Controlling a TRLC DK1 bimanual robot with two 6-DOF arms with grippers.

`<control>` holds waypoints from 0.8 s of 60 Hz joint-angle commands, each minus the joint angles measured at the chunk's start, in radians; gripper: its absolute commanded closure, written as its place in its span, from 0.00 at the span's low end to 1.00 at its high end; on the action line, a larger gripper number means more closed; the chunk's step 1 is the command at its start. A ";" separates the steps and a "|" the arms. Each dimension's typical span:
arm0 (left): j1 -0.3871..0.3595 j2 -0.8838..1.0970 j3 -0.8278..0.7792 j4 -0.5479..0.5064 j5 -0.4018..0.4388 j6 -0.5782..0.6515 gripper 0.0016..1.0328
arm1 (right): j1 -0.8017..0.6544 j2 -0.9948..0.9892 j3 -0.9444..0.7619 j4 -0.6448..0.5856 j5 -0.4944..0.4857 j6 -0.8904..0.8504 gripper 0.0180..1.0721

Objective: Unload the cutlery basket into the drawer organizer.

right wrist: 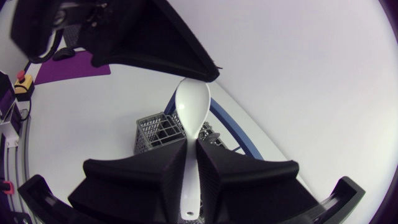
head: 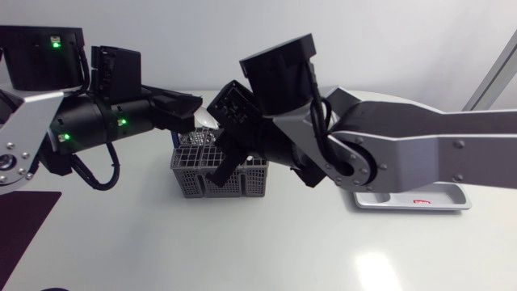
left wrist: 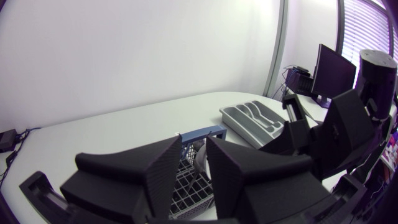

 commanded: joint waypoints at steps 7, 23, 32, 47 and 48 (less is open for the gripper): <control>0.052 -0.032 0.045 0.005 0.011 0.006 0.47 | -0.022 -0.119 -0.070 -0.054 -0.042 -0.036 0.82; 0.096 -0.023 0.045 0.004 0.015 0.046 0.42 | -0.140 -0.289 -0.162 -0.177 -0.189 -0.061 0.82; 0.104 -0.018 0.037 0.004 0.015 0.077 0.38 | -0.215 -0.387 -0.228 -0.230 -0.251 -0.102 0.82; 0.095 0.015 0.036 0.004 0.021 0.124 0.38 | -0.425 -0.510 -0.311 -0.336 -0.445 -0.233 0.82; 0.093 0.018 0.036 0.004 0.021 0.126 0.38 | -0.442 -0.519 -0.314 -0.345 -0.459 -0.245 0.82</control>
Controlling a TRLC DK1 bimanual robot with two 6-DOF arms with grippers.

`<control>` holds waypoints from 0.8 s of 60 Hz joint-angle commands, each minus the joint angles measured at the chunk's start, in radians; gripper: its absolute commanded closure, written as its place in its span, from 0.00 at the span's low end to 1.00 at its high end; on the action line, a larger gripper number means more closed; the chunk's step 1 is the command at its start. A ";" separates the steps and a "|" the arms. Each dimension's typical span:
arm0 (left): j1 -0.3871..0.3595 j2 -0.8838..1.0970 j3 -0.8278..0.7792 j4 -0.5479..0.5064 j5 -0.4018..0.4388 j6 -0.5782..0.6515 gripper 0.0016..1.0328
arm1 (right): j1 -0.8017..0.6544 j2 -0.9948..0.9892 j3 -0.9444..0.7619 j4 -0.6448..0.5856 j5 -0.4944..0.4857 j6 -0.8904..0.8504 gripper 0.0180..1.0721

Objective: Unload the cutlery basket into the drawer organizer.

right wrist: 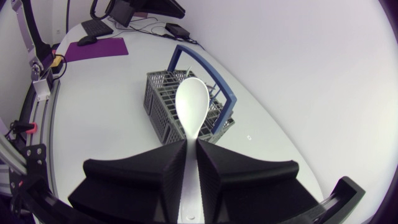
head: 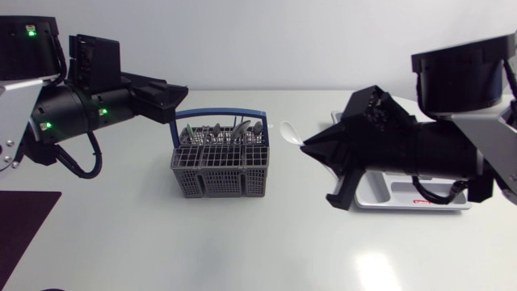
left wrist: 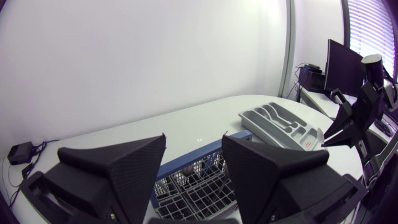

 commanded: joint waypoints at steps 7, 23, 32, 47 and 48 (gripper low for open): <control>-0.024 0.047 0.016 0.005 0.007 0.039 0.38 | -0.204 -0.048 -0.046 -0.093 -0.166 -0.170 0.82; -0.062 0.102 0.019 0.015 0.001 0.077 0.38 | -0.544 0.031 -0.070 -0.196 -0.385 -0.498 0.82; -0.091 0.147 0.020 0.028 -0.023 0.094 0.38 | -0.701 0.133 -0.078 -0.218 -0.451 -0.687 0.82; -0.117 0.207 0.026 0.050 -0.043 0.102 0.38 | -0.891 0.343 -0.054 -0.257 -0.465 -1.012 0.83; -0.119 0.208 0.028 0.051 -0.046 0.102 0.38 | -0.902 0.357 -0.047 -0.260 -0.466 -1.031 0.83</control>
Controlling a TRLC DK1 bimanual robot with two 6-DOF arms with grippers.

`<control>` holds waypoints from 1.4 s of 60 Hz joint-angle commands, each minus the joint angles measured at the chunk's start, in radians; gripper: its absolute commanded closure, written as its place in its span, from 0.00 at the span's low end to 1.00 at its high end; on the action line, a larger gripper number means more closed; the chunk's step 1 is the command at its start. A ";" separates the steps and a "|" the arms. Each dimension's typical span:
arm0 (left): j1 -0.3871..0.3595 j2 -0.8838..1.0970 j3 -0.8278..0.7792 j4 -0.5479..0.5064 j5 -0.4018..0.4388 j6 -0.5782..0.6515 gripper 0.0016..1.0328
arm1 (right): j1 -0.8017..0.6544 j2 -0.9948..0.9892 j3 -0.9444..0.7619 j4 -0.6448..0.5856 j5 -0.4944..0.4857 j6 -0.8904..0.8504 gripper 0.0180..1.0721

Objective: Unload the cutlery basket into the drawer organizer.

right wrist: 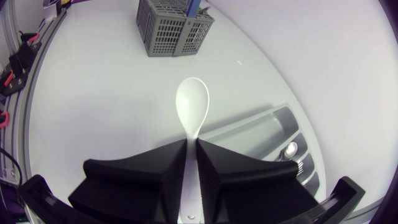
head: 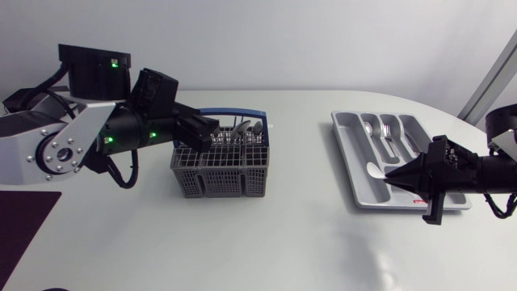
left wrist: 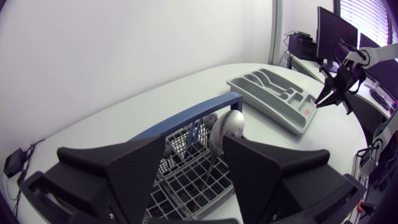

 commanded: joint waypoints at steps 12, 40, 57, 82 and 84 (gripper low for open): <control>-0.033 0.059 0.034 0.038 -0.031 0.027 0.38 | -0.178 0.233 0.098 -0.057 -0.008 -0.307 0.83; -0.070 0.099 0.048 0.042 -0.069 0.036 0.38 | -0.260 0.414 0.176 0.095 0.147 -0.488 0.83; -0.070 0.091 0.045 0.041 -0.069 0.037 0.38 | -0.224 0.417 0.082 0.235 0.246 -0.543 0.83; -0.080 0.075 0.045 0.036 -0.070 0.050 0.38 | -0.204 0.250 0.064 0.190 0.243 -0.464 0.04; -0.080 0.075 0.045 0.036 -0.070 0.050 0.38 | -0.192 0.218 0.072 0.160 0.236 -0.433 0.04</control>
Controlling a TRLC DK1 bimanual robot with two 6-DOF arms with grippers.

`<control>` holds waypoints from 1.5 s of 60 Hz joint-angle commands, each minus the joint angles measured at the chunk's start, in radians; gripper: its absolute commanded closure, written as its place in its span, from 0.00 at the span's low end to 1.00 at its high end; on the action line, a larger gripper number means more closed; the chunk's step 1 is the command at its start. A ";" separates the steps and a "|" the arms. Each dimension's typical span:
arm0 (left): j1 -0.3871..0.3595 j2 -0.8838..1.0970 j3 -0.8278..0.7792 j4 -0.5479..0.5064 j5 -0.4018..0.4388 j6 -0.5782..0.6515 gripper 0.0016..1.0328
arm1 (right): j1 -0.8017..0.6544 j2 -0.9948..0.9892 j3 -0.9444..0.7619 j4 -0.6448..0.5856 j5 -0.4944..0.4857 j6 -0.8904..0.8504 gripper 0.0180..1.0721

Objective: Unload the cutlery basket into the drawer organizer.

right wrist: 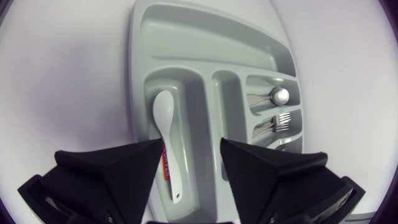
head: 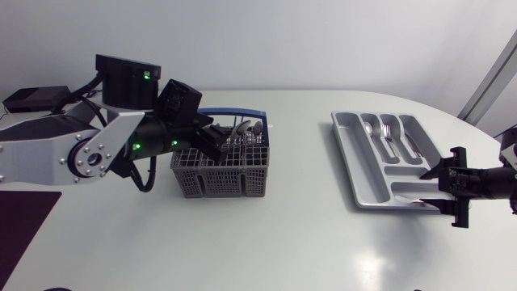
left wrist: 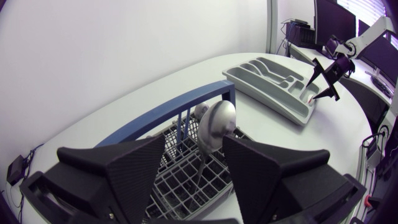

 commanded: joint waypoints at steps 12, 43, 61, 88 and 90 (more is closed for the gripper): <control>-0.024 -0.006 -0.011 0.028 -0.019 0.045 0.38 | 0.118 -0.247 -0.007 -0.123 -0.075 0.291 0.04; -0.106 -0.011 -0.238 0.349 -0.193 0.170 0.38 | 0.578 -0.423 -0.055 -0.128 -0.061 0.915 0.04; -0.184 0.020 -0.324 0.589 -0.316 0.269 0.38 | 0.671 -0.394 -0.101 -0.055 -0.020 1.006 0.04; -0.230 0.179 -0.229 0.674 -0.390 0.278 0.38 | 0.714 -0.395 -0.113 -0.025 0.014 1.038 0.04; -0.233 0.187 -0.220 0.682 -0.399 0.278 0.38 | 0.714 -0.397 -0.113 -0.025 0.014 1.038 0.04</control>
